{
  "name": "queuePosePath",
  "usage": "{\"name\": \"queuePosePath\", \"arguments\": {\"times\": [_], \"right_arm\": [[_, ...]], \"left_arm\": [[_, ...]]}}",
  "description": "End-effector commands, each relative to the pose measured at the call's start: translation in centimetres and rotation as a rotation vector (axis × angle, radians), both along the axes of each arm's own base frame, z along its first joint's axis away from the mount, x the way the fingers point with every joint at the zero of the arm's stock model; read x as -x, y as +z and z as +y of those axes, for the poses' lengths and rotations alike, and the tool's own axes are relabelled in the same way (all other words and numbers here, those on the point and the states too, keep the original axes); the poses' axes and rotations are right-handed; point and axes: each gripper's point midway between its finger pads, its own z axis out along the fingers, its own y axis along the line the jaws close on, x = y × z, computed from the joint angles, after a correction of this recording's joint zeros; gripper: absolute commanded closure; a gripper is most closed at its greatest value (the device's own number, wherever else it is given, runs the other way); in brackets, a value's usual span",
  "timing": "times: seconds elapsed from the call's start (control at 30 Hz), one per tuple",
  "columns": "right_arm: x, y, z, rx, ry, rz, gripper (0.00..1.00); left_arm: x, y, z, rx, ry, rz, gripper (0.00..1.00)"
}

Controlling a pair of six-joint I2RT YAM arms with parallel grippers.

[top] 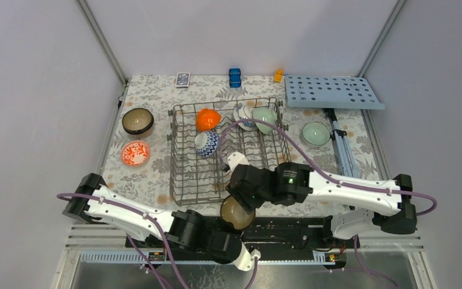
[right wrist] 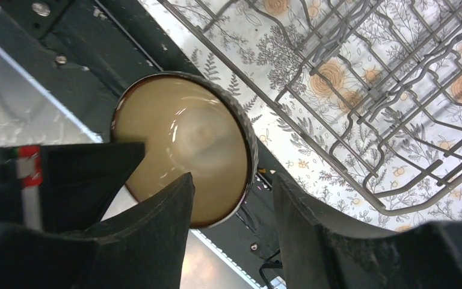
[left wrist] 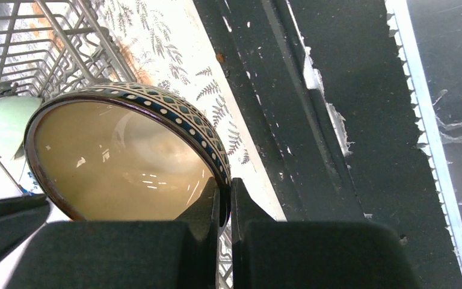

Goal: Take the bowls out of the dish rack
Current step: Place the bowl at the center of the board.

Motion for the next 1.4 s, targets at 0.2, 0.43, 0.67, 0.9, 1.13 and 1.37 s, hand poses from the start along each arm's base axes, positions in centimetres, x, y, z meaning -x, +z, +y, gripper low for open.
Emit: {"name": "queuePosePath", "arguments": {"times": [0.2,0.43,0.67,0.9,1.13,1.37], "right_arm": [[-1.1,-2.5,-0.1,0.084,-0.068,-0.08,0.48],[-0.7,-3.6,-0.6,0.119,-0.06,-0.062,0.56],[0.0,-4.5,-0.5,0.131,-0.043,-0.035,0.51],[0.4,-5.4,-0.6,0.144,-0.04,-0.018,0.61],[0.3,-5.0,-0.7,0.131,-0.056,-0.022,0.78],[0.0,-3.8,-0.2,0.052,-0.112,-0.032,1.0]], "left_arm": [[0.3,0.8,-0.8,0.052,-0.033,-0.047,1.0],[0.5,1.0,-0.8,0.065,-0.026,-0.031,1.0],[0.7,1.1,-0.8,0.072,-0.028,-0.019,1.0],[0.7,1.3,-0.9,0.08,-0.02,-0.016,1.0],[0.9,1.2,-0.8,0.089,-0.006,0.001,1.0],[0.4,2.2,-1.5,0.158,0.063,-0.002,0.87]]}}
